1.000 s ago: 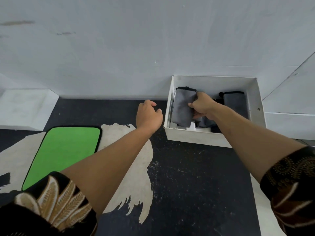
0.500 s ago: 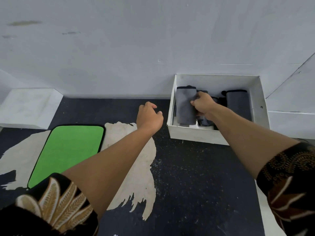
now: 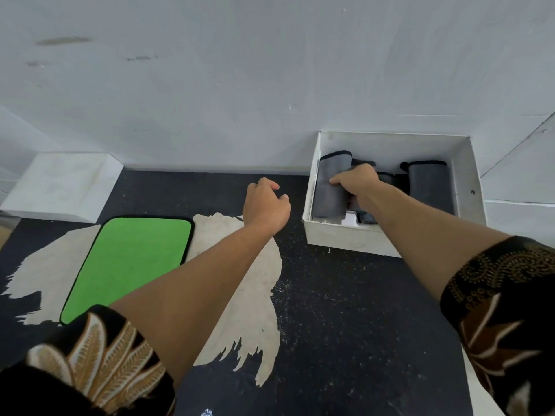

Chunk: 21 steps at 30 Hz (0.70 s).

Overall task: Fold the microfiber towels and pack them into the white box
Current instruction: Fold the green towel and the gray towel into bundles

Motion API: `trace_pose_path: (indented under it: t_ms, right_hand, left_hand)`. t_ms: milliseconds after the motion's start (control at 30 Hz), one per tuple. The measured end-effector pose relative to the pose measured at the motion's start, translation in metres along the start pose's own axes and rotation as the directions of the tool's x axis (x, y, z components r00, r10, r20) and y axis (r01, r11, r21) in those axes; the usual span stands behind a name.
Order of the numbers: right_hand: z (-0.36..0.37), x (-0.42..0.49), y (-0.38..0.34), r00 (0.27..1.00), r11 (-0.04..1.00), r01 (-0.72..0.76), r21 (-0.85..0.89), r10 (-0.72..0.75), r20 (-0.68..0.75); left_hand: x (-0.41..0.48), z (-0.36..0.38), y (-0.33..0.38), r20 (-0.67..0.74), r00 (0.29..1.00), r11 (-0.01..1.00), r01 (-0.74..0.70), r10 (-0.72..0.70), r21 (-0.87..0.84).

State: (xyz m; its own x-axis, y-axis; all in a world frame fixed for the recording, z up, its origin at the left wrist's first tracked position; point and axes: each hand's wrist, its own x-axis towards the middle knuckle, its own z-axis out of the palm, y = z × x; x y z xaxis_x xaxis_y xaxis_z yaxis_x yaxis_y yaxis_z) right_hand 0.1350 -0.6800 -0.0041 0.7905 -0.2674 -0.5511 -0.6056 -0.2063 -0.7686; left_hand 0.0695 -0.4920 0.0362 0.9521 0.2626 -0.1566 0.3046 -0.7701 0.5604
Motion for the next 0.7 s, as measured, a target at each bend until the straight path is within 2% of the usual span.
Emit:
trace_pose_path:
  t_ms: [67, 200, 300, 333, 367, 400, 433, 467, 500, 567, 700]
  right_hand:
    - [-0.001, -0.001, -0.002, 0.998, 0.989, -0.064, 0.131, 0.062, 0.018]
    - [-0.007, -0.003, -0.010, 0.991, 0.946, -0.120, 0.300, 0.097, 0.089]
    - [-0.006, 0.001, -0.009, 0.991, 0.933, -0.114, 0.342, 0.082, 0.106]
    - [-0.002, 0.002, -0.008, 0.995, 0.957, -0.076, 0.279, 0.053, 0.090]
    - [0.001, 0.004, -0.005, 0.998, 0.992, -0.013, 0.122, 0.006, 0.063]
    - [0.004, 0.003, -0.003, 0.998, 0.991, 0.055, -0.121, -0.052, 0.027]
    - [0.006, 0.002, -0.003, 0.992, 0.924, 0.109, -0.366, -0.122, -0.013]
    - [0.008, -0.001, -0.003, 0.983, 0.838, 0.129, -0.530, -0.178, -0.042]
    - [0.008, -0.002, -0.003, 0.974, 0.772, 0.129, -0.622, -0.216, -0.067]
    - [0.007, -0.002, -0.003, 0.960, 0.702, 0.101, -0.705, -0.253, -0.115]
    - [0.002, -0.003, 0.000, 0.933, 0.643, 0.073, -0.762, -0.314, -0.176]
  left_hand:
    - [0.001, 0.000, 0.000, -0.002, 1.000, 1.000, 0.003, -0.003, -0.001]
    - [0.003, -0.001, 0.000, 0.001, 1.000, 1.000, 0.004, -0.004, -0.007]
    - [0.003, 0.000, 0.001, 0.004, 1.000, 1.000, 0.003, -0.003, -0.005]
    - [0.002, 0.000, 0.001, 0.005, 1.000, 1.000, 0.000, 0.000, -0.004]
    - [0.002, 0.001, 0.003, 0.009, 1.000, 1.000, -0.003, 0.003, -0.004]
    - [0.002, 0.001, 0.004, 0.013, 1.000, 1.000, -0.008, 0.008, -0.004]
    - [0.002, 0.002, 0.005, 0.021, 1.000, 1.000, -0.014, 0.014, -0.008]
    - [0.003, 0.002, 0.006, 0.030, 0.999, 1.000, -0.019, 0.020, -0.014]
    - [0.004, 0.002, 0.007, 0.039, 0.999, 1.000, -0.023, 0.024, -0.019]
    - [0.005, 0.003, 0.008, 0.050, 0.998, 0.999, -0.028, 0.029, -0.021]
    - [0.004, 0.002, 0.009, 0.052, 0.998, 0.999, -0.041, 0.042, -0.015]
